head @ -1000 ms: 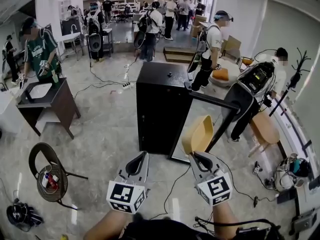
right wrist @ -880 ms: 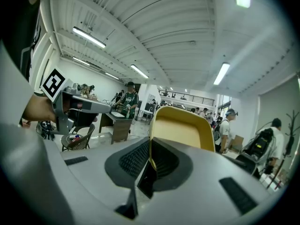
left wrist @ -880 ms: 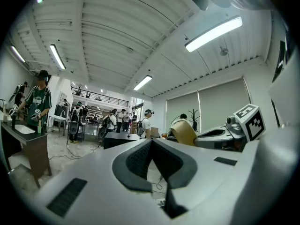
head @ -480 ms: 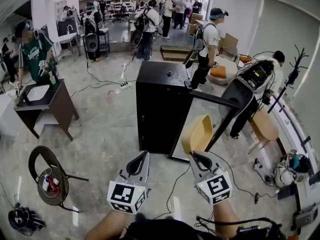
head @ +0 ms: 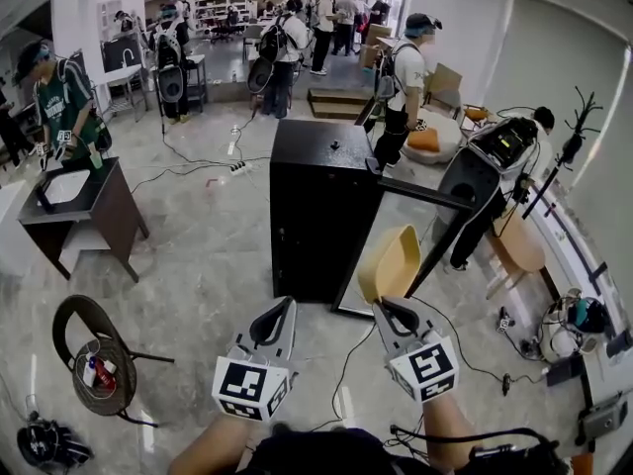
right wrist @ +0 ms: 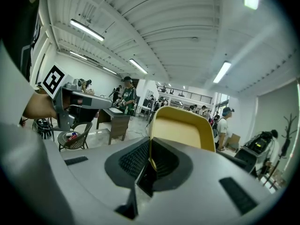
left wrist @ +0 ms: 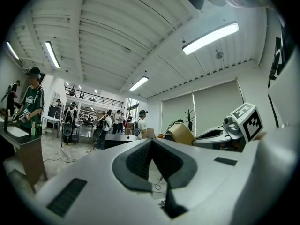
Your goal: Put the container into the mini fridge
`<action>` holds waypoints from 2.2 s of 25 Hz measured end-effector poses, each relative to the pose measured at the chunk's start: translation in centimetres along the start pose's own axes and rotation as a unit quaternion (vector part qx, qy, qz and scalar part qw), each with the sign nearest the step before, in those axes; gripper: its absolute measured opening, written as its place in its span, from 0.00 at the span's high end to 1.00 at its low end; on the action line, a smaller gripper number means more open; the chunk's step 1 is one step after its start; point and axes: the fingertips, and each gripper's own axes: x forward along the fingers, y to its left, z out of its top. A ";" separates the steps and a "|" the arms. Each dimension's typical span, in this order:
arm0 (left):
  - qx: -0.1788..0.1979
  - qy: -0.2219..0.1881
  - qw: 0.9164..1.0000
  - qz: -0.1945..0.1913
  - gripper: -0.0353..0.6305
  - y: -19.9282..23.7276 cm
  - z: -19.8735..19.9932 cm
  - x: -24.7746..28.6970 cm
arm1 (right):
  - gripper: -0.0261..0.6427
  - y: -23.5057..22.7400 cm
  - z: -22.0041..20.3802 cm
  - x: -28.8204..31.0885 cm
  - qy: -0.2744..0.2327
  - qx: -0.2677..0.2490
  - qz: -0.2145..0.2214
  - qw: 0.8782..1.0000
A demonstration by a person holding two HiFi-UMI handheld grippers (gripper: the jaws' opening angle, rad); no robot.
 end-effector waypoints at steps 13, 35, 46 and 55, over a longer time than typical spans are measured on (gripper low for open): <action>-0.014 0.022 0.999 -0.023 0.93 2.9 -2.3 -1.8 | 0.92 4.9 -0.9 1.5 0.037 -0.014 0.017 0.999; -0.016 0.018 1.000 -0.008 0.93 4.4 -3.2 5.4 | 0.92 -0.3 -1.2 8.9 0.013 -0.029 0.068 0.997; -0.019 0.036 0.999 0.009 0.93 5.4 -5.5 12.1 | 0.92 -4.0 -3.7 13.5 0.023 -0.039 0.105 0.993; -0.013 0.050 0.998 0.041 0.93 7.6 -5.9 15.9 | 0.92 -5.5 -4.7 17.5 0.024 -0.055 0.149 0.987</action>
